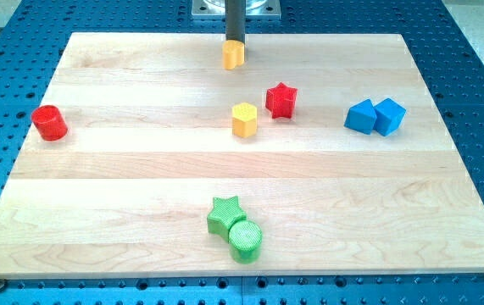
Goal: Put the yellow blocks at the center of the board
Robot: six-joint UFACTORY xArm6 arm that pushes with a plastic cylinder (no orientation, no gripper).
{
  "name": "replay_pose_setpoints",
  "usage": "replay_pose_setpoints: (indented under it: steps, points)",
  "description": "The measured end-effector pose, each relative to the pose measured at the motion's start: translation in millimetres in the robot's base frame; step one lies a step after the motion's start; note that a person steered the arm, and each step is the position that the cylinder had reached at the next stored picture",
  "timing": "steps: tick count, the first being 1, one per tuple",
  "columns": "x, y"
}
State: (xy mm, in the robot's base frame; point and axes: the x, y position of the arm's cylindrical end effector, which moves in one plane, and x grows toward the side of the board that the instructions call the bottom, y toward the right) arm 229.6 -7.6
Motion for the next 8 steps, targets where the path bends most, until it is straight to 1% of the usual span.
replay_pose_setpoints:
  steps: [1, 3, 5, 6, 7, 8]
  points:
    - [35.6, -25.4]
    - [1.8, -25.4]
    - [37.5, -27.0]
    - [46.4, -19.3]
    - [101.8, -24.9]
    - [133.4, -23.5]
